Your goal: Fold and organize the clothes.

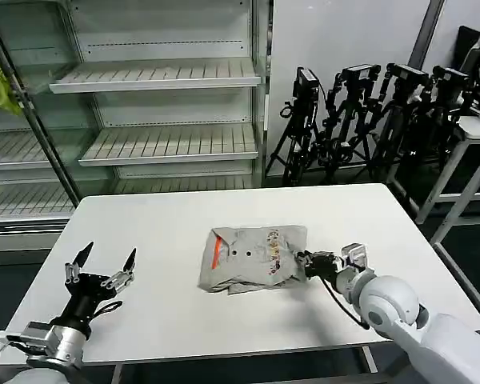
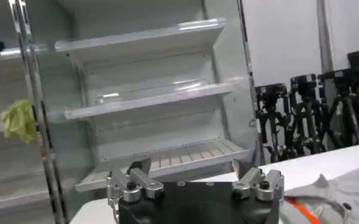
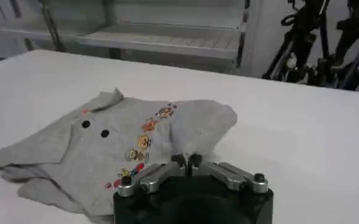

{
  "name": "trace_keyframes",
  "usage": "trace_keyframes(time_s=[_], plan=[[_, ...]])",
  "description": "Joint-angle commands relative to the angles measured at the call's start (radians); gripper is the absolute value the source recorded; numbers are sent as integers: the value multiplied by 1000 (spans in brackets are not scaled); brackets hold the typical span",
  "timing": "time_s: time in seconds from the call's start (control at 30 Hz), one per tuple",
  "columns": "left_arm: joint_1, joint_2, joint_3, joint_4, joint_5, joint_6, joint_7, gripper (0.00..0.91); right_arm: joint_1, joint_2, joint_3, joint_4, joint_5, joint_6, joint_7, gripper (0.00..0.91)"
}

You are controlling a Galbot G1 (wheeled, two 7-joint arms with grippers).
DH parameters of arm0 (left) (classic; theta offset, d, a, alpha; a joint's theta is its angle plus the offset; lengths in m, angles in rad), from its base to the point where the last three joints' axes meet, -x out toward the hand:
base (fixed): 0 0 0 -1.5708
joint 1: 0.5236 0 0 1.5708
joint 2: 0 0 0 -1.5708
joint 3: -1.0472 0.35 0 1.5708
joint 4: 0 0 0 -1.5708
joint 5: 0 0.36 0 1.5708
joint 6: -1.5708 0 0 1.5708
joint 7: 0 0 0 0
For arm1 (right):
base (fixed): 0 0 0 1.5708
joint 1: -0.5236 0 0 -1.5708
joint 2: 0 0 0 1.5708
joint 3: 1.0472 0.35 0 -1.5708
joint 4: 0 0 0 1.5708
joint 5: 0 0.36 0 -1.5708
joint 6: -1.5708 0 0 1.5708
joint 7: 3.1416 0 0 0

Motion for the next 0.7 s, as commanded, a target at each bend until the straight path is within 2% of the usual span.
trace_keyframes(time_s=[0.03,0.07,0.13,0.2,0.27,0.57,0.7], plan=[[-20,14,23,33,-4,-10,2,907,23,25,17,-98,-113,-10,-17,393],[-22,14,24,36,-5,-11,2,907,31,32,12,-107,-120,-7,-17,494],[-24,15,28,43,-5,-15,2,907,41,47,5,-135,-149,6,-22,504],[-26,14,32,49,-5,-17,3,907,51,59,0,-154,-179,21,-26,635],[-29,12,37,54,-5,-20,3,907,52,70,2,-172,-219,42,-27,907],[-33,10,50,50,-12,-27,4,907,-31,40,94,-83,-283,50,-16,907],[-35,15,54,32,-53,-37,6,907,-131,26,192,-9,-334,68,-5,907]])
